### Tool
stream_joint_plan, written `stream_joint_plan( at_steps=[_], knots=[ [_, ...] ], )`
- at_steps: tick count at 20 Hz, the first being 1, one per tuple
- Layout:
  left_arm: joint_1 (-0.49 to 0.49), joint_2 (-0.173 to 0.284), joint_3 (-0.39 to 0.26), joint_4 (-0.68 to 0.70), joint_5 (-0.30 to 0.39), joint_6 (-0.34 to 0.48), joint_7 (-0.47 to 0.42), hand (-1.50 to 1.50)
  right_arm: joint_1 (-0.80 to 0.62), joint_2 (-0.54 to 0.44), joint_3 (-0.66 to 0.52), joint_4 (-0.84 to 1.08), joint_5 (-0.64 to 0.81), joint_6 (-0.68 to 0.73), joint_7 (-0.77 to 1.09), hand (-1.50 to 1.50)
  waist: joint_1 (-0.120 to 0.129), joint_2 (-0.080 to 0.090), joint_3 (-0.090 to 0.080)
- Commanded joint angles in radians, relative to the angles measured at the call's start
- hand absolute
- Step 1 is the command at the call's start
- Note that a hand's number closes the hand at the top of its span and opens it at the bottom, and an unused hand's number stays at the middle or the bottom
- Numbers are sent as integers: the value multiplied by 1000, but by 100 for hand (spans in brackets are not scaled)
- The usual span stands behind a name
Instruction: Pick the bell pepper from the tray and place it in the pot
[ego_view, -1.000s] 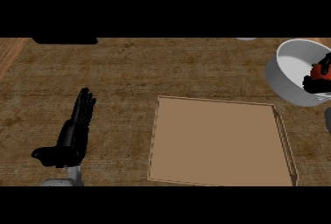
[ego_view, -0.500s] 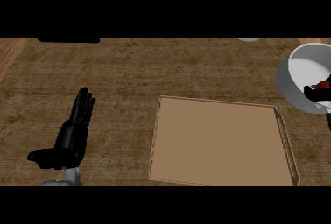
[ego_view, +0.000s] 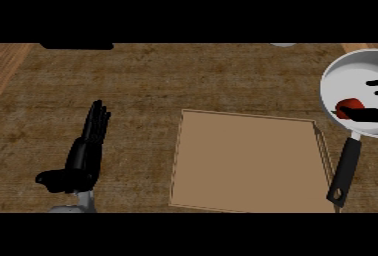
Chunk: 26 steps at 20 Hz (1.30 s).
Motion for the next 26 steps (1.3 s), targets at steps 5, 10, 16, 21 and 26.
stream_joint_plan(
  at_steps=[5,10,16,21,26],
  knots=[
    [34,17,31,-25,27,-10,7,0,-44,17,-266,-52,-342,-32,-248,-150,-10,-5,3],
    [24,12,8,-33,-4,2,27,0,-4,-65,-353,33,-447,4,-324,-150,-7,-1,1],
    [4,-19,-14,-12,-24,18,15,0,49,-185,-417,176,-538,80,-480,-150,-1,2,2],
    [-46,5,28,29,1,-6,22,0,95,-251,-432,252,-585,120,-572,-150,-3,3,2],
    [-8,6,31,-2,25,-31,4,0,120,-345,-445,320,-614,169,-589,-150,5,5,3]
  ],
)
